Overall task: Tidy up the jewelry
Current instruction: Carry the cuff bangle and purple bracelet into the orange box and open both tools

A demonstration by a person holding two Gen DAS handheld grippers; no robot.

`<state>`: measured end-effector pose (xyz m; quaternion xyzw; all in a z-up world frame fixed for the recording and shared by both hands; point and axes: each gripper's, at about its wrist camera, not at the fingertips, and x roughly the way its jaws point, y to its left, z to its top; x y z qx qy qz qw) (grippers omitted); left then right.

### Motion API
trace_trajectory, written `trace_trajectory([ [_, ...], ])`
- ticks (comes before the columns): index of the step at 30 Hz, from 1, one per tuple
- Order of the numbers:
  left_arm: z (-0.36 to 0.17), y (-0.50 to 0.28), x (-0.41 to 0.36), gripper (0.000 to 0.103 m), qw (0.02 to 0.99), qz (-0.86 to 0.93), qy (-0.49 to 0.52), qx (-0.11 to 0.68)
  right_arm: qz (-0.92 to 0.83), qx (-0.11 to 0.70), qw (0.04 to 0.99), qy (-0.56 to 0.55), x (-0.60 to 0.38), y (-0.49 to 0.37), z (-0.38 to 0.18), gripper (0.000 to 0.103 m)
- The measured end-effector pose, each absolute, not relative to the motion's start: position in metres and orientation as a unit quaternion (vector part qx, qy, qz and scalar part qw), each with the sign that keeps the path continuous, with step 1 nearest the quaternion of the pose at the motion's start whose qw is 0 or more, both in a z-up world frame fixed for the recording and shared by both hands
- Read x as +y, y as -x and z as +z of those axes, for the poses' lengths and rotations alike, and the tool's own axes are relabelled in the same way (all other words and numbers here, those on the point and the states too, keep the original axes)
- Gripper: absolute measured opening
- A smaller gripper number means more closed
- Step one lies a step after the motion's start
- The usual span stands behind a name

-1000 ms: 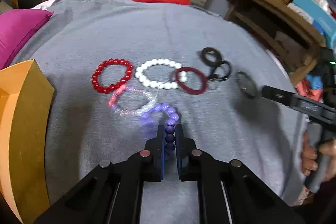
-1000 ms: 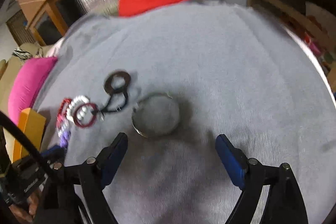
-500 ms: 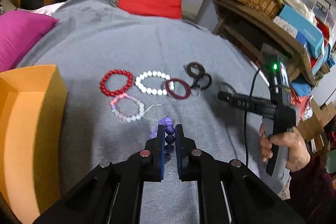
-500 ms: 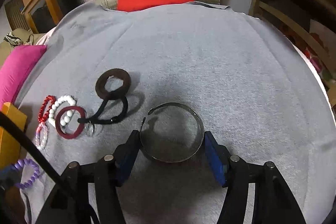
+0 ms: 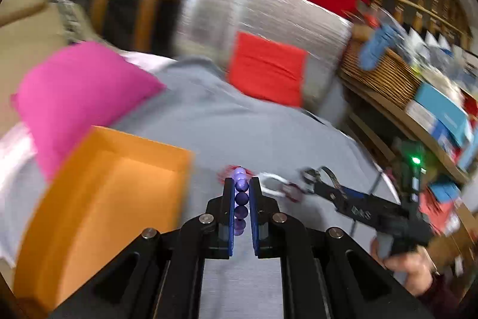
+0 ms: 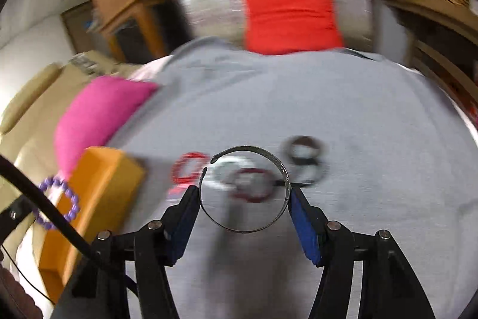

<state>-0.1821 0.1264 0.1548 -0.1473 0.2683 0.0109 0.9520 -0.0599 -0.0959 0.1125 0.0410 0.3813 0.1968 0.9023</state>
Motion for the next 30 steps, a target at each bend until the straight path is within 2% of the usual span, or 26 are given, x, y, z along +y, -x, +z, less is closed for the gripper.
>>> trace_trajectory([
  [5, 0.132, 0.185, 0.187, 0.009, 0.938, 0.112, 0.179, 0.275, 0.273, 0.392, 0.878, 0.003, 0.001, 0.075, 0.121, 0.064],
  [8, 0.104, 0.173, 0.224, 0.009, 0.917, 0.169, 0.193, 0.304, 0.306, 0.411, 0.859, 0.020, 0.055, 0.078, 0.121, 0.064],
  [11, 0.080, 0.161, 0.258, 0.010, 0.892, 0.181, 0.248, 0.332, 0.320, 0.428, 0.845, 0.025, 0.100, 0.075, 0.116, 0.064],
  [18, 0.048, 0.153, 0.288, 0.010, 0.845, 0.239, 0.302, 0.371, 0.315, 0.495, 0.810, 0.010, 0.176, 0.046, 0.098, 0.065],
  [23, 0.047, 0.156, 0.289, 0.010, 0.830, 0.283, 0.301, 0.374, 0.290, 0.543, 0.788, 0.013, 0.208, 0.027, 0.074, 0.065],
  [24, 0.048, 0.156, 0.289, 0.012, 0.830, 0.287, 0.299, 0.373, 0.286, 0.548, 0.786, 0.017, 0.211, 0.026, 0.073, 0.065],
  [26, 0.051, 0.155, 0.286, 0.025, 0.832, 0.298, 0.287, 0.371, 0.272, 0.548, 0.790, 0.031, 0.218, 0.023, 0.071, 0.067],
  [27, 0.054, 0.155, 0.283, 0.040, 0.833, 0.310, 0.275, 0.367, 0.272, 0.547, 0.791, 0.034, 0.217, 0.024, 0.072, 0.068],
  [28, 0.058, 0.159, 0.282, 0.049, 0.836, 0.318, 0.265, 0.360, 0.274, 0.542, 0.794, 0.035, 0.214, 0.026, 0.076, 0.068],
  [30, 0.066, 0.160, 0.279, 0.053, 0.844, 0.332, 0.243, 0.344, 0.279, 0.529, 0.801, 0.030, 0.206, 0.030, 0.089, 0.068],
])
